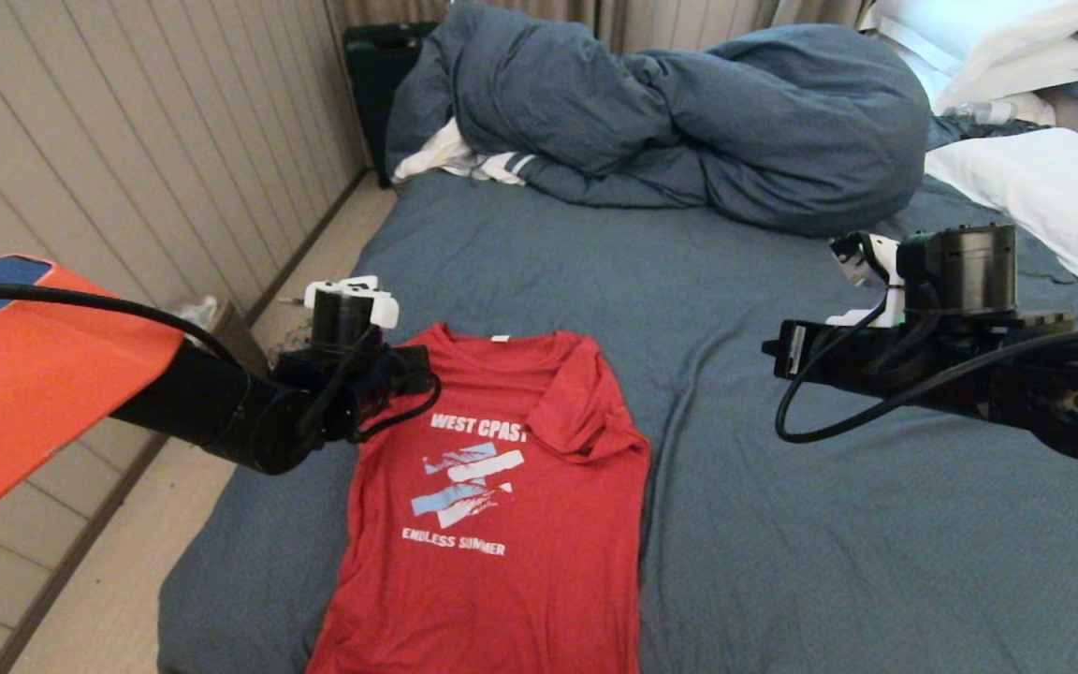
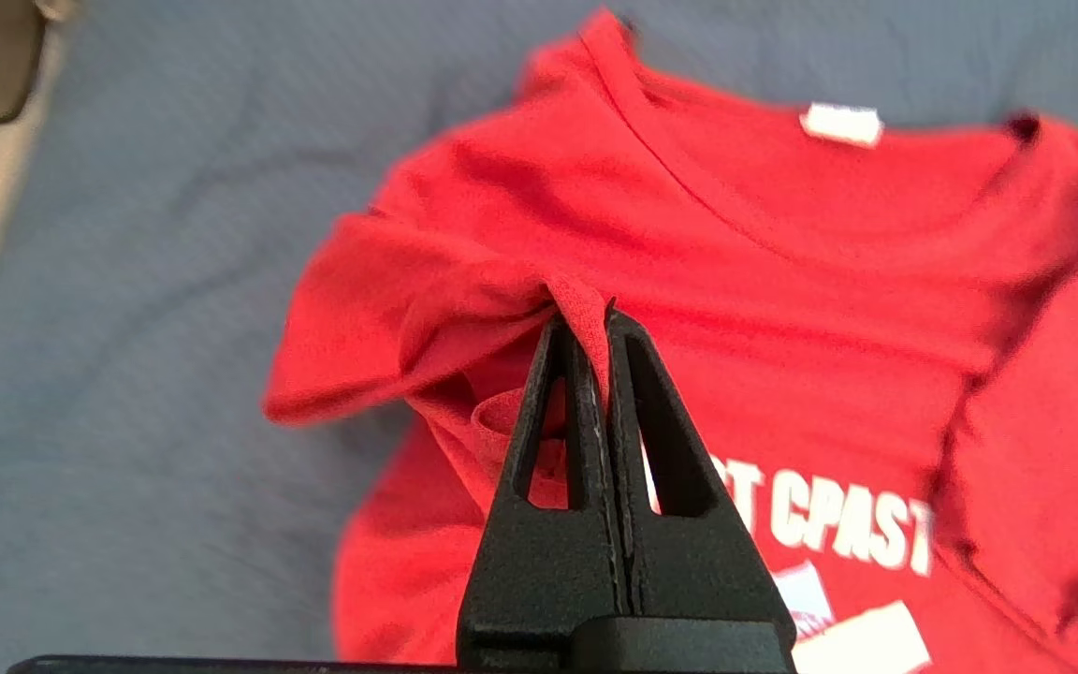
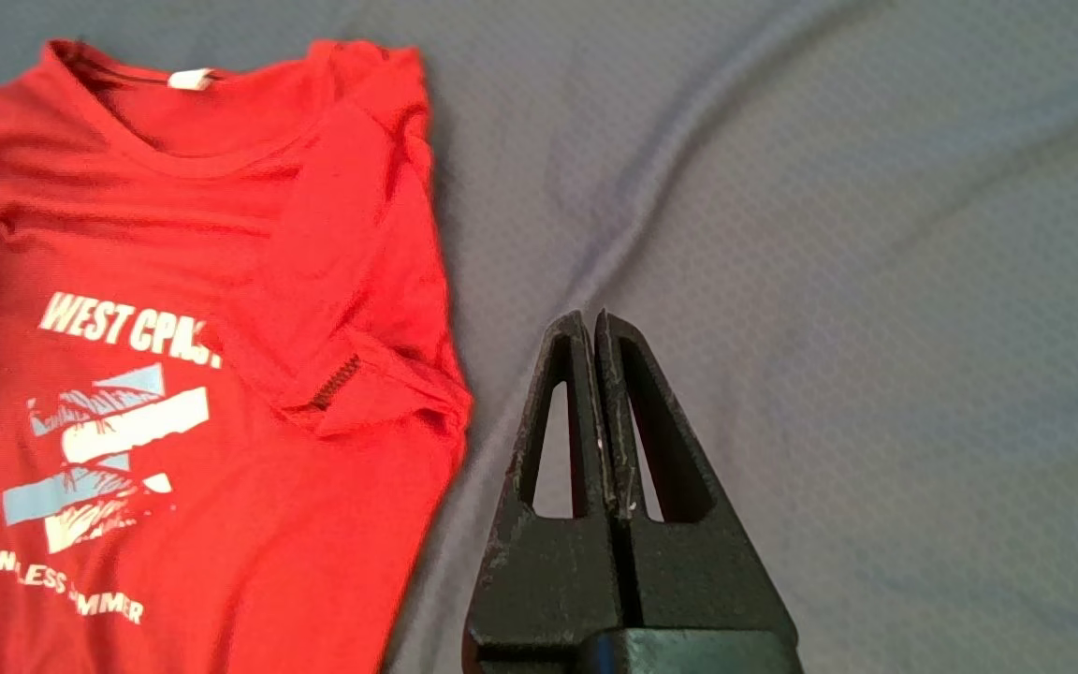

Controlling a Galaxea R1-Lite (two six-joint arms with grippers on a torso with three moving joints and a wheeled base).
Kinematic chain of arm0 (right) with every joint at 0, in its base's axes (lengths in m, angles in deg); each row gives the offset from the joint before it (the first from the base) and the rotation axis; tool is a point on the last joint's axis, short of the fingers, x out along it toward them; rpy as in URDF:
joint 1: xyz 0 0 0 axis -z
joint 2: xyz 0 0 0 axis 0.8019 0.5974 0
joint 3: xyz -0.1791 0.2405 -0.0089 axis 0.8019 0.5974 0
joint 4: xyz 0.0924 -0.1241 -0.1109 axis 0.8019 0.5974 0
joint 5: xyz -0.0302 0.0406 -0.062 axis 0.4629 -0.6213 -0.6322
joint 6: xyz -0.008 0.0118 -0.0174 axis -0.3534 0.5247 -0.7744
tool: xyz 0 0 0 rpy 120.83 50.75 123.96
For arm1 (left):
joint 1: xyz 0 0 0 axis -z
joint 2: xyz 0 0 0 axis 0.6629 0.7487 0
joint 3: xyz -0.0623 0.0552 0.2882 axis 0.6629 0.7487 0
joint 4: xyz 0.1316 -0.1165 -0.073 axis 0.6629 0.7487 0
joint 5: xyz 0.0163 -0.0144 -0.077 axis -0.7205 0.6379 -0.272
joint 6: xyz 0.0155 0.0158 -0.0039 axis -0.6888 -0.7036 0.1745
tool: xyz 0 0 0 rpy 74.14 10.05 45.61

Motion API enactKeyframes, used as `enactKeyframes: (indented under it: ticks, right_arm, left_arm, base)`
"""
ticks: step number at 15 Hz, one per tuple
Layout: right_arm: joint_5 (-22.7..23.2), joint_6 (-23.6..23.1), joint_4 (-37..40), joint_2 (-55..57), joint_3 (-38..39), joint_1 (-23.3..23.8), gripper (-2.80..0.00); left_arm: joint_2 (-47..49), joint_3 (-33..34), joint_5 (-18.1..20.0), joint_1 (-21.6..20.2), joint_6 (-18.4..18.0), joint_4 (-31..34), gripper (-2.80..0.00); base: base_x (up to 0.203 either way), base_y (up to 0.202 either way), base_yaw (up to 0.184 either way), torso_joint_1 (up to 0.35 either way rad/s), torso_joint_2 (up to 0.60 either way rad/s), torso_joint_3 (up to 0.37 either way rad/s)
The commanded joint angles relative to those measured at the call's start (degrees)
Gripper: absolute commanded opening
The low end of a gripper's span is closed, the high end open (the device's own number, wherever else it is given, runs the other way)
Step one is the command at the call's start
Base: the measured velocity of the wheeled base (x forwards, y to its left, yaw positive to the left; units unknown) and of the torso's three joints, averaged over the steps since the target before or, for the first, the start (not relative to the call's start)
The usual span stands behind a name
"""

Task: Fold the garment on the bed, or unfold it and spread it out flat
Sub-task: Fold the red T-shirt

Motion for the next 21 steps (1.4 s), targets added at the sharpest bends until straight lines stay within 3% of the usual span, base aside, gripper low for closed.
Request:
enactKeyframes:
  ticks: [1, 8, 9, 19, 21]
  right_arm:
    - [0.1, 0.1, -0.1, 0.2, 0.2, 0.4, -2.80]
    - [0.5, 0.0, -0.1, 0.2, 0.5, 0.4, -2.80]
    - [0.6, 0.0, -0.1, 0.2, 0.5, 0.4, -2.80]
    - [0.6, 0.1, -0.1, 0.1, 0.5, 0.8, -2.80]
    - [0.7, 0.0, -0.1, 0.1, 0.5, 0.9, -2.80]
  left_arm:
    - [1.6, -0.2, -0.5, 1.4, 0.2, -0.2, -2.80]
    - [4.9, -1.0, -2.1, 4.7, -0.2, -1.1, -2.80]
    - [4.8, -1.1, -2.6, 4.6, -0.2, -1.2, 0.00]
    - [-4.3, 0.0, -2.8, 4.7, -0.2, -0.3, 0.00]
    - [-4.7, 0.1, -2.9, 7.2, -0.2, 0.8, 0.00]
  base:
    - [0.000, 0.000, 0.000, 0.000, 0.00, 0.000]
    - [0.000, 0.000, 0.000, 0.000, 0.00, 0.000]
    - [0.000, 0.000, 0.000, 0.000, 0.00, 0.000]
    - [0.000, 0.000, 0.000, 0.000, 0.00, 0.000]
    - [0.000, 0.000, 0.000, 0.000, 0.00, 0.000]
